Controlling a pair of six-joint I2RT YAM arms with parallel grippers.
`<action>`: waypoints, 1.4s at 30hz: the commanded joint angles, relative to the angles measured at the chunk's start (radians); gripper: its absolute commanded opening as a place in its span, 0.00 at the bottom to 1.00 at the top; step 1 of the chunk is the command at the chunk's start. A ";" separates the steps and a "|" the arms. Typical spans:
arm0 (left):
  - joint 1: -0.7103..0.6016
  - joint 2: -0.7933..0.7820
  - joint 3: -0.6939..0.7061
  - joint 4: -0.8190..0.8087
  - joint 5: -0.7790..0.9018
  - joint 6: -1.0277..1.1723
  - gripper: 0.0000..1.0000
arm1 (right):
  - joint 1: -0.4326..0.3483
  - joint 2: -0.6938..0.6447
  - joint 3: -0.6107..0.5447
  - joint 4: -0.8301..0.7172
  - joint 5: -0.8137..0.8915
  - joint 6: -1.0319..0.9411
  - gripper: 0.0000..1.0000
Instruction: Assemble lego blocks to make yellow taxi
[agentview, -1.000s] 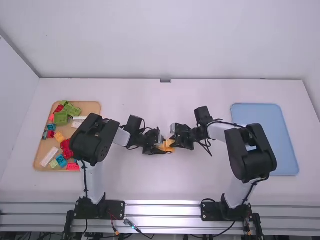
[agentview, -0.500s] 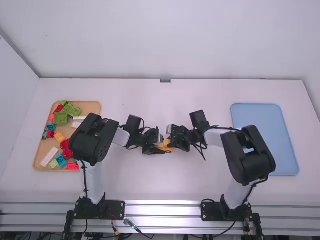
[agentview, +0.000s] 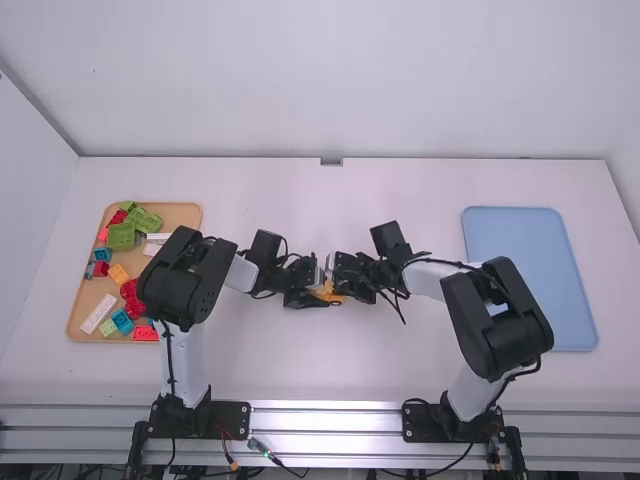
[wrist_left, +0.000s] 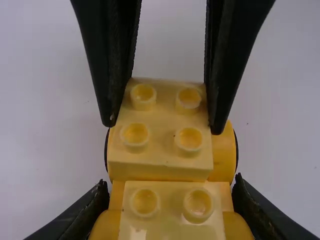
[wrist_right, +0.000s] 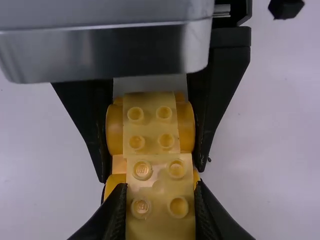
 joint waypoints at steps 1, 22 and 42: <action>-0.011 0.031 0.006 0.002 -0.045 0.016 0.38 | 0.039 0.036 -0.029 -0.010 0.019 0.022 0.17; -0.012 0.031 0.006 0.002 -0.047 0.016 0.25 | 0.039 0.034 0.001 -0.049 0.003 0.006 0.19; -0.012 0.031 0.006 0.000 -0.069 0.016 0.29 | -0.056 -0.002 0.030 -0.053 -0.183 -0.022 0.68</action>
